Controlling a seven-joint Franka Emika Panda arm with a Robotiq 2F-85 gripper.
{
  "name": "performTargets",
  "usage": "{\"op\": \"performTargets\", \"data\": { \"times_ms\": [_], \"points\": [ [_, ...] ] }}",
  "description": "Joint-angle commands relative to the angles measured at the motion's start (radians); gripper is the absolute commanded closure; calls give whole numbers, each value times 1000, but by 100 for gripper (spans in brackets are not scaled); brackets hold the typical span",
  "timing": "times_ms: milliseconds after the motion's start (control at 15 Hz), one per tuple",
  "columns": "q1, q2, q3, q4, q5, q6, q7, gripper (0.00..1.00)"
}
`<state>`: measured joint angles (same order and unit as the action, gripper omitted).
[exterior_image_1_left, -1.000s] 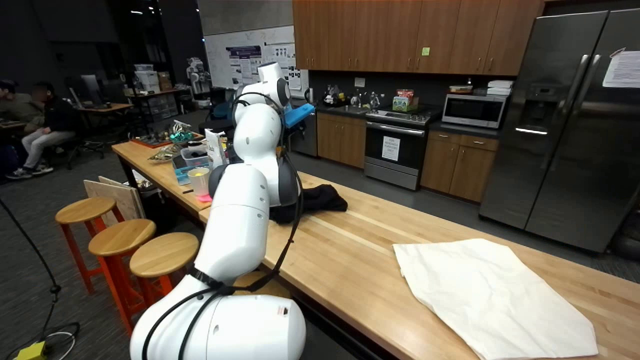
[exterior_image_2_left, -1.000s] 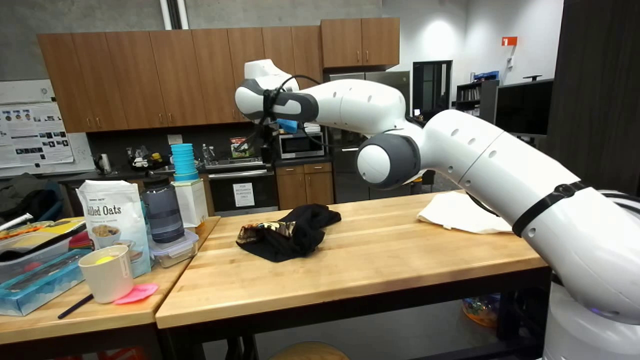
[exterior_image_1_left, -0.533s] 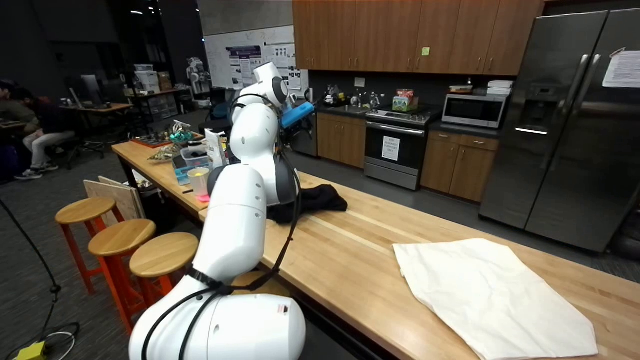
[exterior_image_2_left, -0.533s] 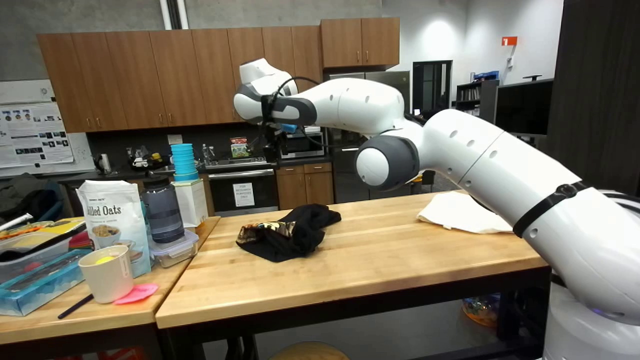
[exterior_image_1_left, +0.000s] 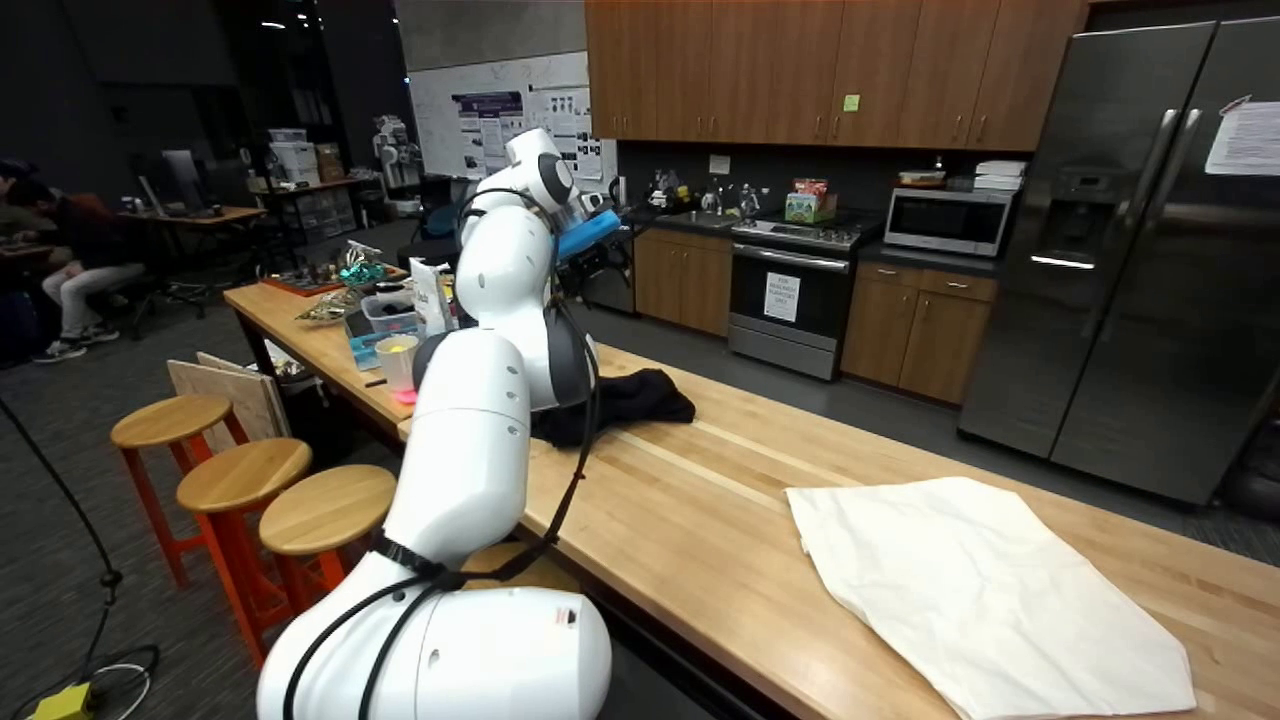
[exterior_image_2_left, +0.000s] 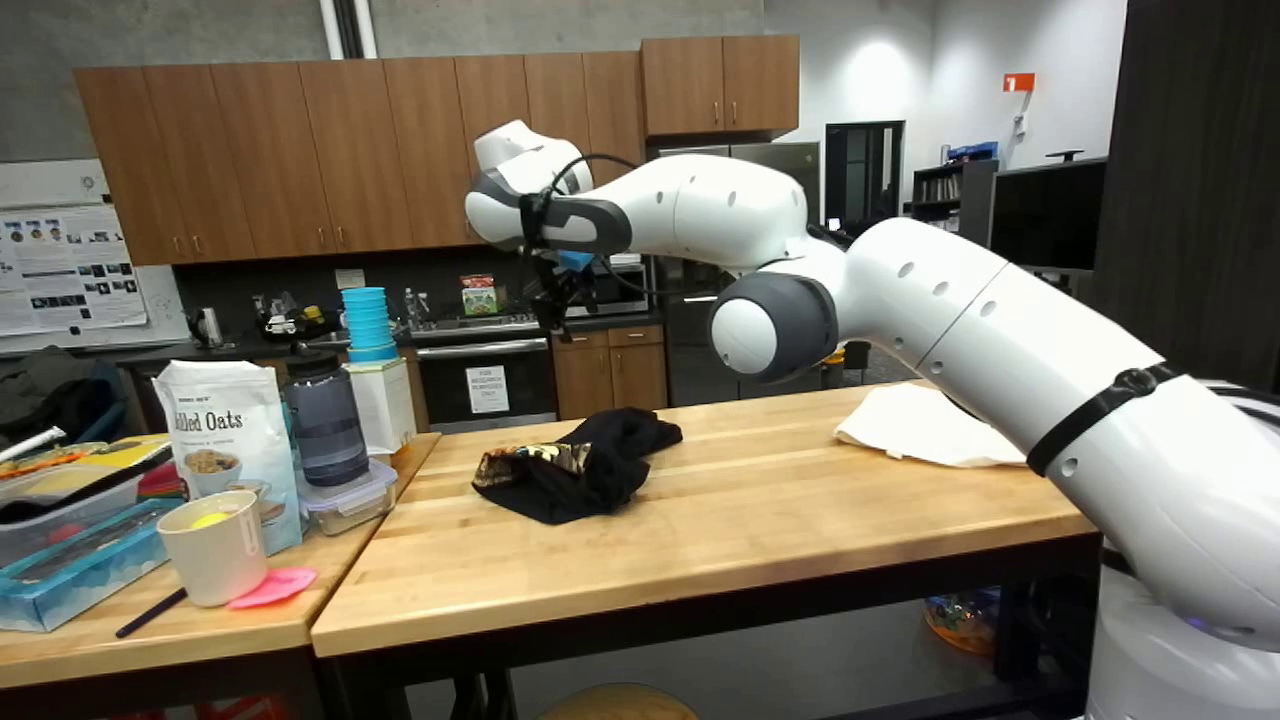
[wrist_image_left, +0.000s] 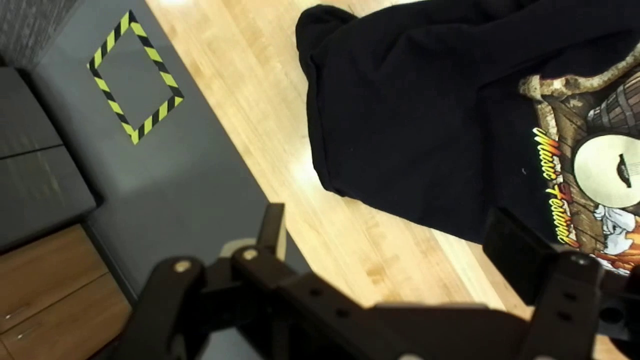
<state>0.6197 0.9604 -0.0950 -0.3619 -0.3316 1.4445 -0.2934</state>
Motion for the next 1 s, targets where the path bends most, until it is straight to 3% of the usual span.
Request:
{"op": "performTargets", "data": {
  "times_ms": [0, 933],
  "points": [
    [-4, -39, 11, -32, 24, -78, 61, 0],
    [-199, 48, 221, 9, 339, -322, 42, 0]
  ]
}}
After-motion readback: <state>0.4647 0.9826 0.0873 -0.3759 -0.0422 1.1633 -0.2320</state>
